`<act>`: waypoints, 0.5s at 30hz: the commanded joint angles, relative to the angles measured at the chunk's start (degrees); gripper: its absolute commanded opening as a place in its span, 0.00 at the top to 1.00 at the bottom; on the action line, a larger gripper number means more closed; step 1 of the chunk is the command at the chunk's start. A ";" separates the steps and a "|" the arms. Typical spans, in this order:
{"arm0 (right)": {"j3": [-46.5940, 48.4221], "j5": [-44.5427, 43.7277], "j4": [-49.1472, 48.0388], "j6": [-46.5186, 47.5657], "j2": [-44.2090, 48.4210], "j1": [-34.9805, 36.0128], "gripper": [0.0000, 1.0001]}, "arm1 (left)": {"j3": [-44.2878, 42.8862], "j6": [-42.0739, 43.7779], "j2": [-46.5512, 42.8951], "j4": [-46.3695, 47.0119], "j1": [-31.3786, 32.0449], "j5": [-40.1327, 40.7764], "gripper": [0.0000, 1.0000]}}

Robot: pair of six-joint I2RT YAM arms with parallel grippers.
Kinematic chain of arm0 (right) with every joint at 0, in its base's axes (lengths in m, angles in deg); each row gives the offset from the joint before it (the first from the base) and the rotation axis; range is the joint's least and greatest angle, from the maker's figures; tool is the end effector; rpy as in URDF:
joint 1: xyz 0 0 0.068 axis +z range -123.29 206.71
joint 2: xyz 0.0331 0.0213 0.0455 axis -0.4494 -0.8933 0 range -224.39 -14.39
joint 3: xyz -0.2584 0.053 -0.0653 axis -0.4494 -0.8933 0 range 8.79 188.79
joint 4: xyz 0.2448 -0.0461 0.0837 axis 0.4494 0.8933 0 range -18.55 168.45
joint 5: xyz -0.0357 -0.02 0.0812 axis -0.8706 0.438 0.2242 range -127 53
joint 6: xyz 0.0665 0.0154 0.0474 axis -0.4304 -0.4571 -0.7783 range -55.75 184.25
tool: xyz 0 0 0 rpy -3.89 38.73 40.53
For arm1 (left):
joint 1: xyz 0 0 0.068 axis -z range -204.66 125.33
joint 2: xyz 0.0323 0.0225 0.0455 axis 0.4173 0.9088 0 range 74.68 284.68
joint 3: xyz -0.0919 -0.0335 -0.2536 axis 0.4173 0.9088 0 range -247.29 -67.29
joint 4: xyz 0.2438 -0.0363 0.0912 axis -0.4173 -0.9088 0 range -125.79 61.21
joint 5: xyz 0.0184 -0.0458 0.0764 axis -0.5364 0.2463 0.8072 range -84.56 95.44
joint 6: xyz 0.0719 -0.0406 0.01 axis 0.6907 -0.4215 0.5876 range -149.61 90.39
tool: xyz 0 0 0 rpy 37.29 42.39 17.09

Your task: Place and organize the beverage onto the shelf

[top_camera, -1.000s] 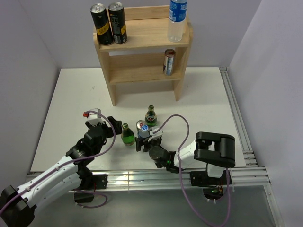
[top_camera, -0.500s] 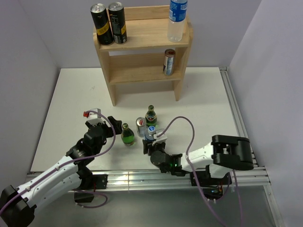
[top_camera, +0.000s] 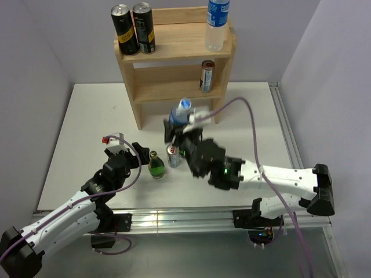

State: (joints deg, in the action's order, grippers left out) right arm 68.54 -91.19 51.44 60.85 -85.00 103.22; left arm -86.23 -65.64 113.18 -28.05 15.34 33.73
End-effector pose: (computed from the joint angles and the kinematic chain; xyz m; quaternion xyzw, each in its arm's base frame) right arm 0.1274 0.2790 0.3924 -0.0654 0.6702 0.2088 0.7091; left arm 0.1731 -0.1004 0.2068 -0.1148 0.7930 -0.1910 0.5670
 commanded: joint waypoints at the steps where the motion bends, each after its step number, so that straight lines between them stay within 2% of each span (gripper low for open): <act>1: 16.33 7.85 -3.02 12.43 -2.59 -8.71 1.00 | -0.13 0.70 -0.27 1.82 0.24 -0.08 0.01; 5: 34.35 12.18 -0.04 17.19 -14.01 -14.96 1.00 | 0.04 0.70 -0.53 1.99 0.24 -0.17 0.01; 6: 42.48 13.05 3.63 17.37 -16.03 -15.94 1.00 | 0.04 0.70 -0.62 1.99 0.24 -0.08 0.01; 8: 49.82 14.46 6.98 18.42 -21.99 -18.49 1.00 | 0.04 0.70 -0.71 2.08 0.24 -0.17 0.01; 9: 56.73 14.90 8.31 19.39 -23.94 -19.20 1.00 | 0.04 0.70 -0.62 2.08 0.33 -0.17 0.01; 15: 78.02 16.13 13.50 22.21 -37.13 -23.85 1.00 | 0.13 0.70 -0.80 2.17 0.33 -0.43 0.01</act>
State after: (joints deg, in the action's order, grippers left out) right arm 136.89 -78.67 64.99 79.34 -120.86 81.45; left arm -86.23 -65.64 113.11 -27.75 15.39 33.71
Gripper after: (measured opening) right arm 0.643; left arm 0.993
